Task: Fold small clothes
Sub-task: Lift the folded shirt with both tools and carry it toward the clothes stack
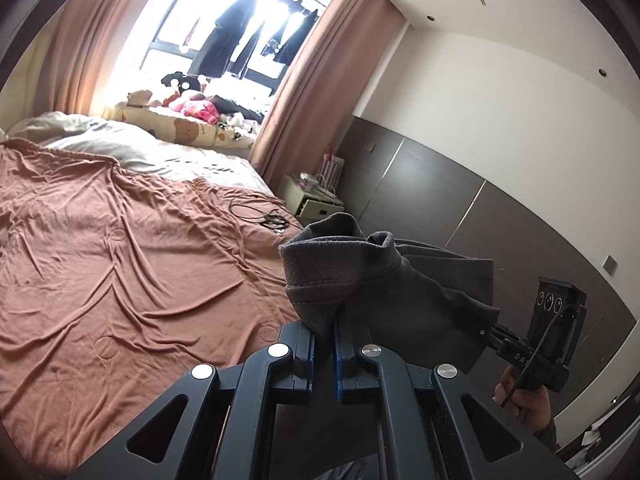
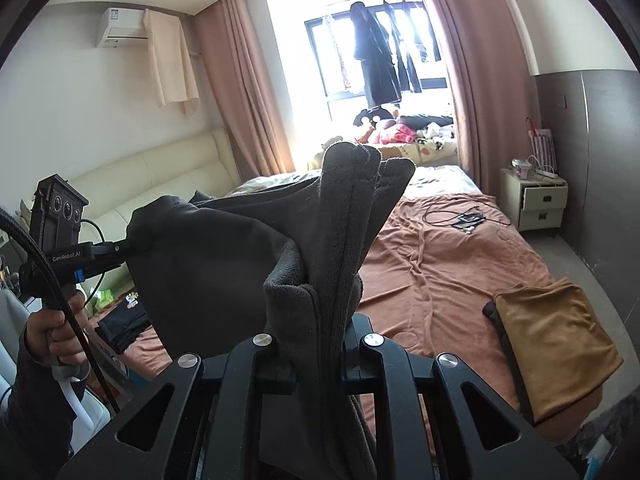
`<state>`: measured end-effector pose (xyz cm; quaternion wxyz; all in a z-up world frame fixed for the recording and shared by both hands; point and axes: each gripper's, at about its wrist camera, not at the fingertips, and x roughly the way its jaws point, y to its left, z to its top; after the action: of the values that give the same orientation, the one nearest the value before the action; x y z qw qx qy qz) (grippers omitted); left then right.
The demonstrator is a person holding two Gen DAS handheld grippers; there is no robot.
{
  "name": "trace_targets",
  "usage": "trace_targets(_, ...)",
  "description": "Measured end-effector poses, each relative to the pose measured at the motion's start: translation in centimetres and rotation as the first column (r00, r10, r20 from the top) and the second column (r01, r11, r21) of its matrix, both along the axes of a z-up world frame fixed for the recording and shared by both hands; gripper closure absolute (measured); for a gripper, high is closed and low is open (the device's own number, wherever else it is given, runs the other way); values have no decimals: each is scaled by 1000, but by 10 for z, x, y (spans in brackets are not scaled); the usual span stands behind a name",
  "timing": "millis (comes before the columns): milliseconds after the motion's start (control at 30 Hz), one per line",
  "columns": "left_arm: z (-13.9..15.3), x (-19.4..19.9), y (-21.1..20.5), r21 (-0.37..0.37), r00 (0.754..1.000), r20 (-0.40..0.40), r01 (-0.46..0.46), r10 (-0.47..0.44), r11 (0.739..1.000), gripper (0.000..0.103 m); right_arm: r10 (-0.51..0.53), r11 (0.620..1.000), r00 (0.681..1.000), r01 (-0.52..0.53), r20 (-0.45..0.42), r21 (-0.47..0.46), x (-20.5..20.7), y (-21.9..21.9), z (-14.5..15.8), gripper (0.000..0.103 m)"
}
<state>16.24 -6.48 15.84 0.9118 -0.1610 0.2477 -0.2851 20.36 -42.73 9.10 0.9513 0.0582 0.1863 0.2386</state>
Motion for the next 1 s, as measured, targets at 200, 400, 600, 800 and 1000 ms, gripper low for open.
trace_targets(200,12,7,-51,39,998,22,63,-64,997,96,-46,999,998,46,32,14,-12,-39,-9,93)
trace_targets(400,12,28,-106,31,986,41,161,-162,987,96,-122,992,991,123,58,0,-19,-68,-14,93)
trace_targets(600,13,54,-161,51,969,24,246,-247,968,96,-203,979,977,204,60,-9,-17,-92,-12,93)
trace_targets(800,12,77,-214,33,938,23,346,-347,938,96,-242,967,966,248,93,-61,-26,-98,-6,93)
trace_targets(1000,7,98,-268,16,889,27,457,-458,889,96,-315,944,944,323,98,-73,-26,-101,-8,93)
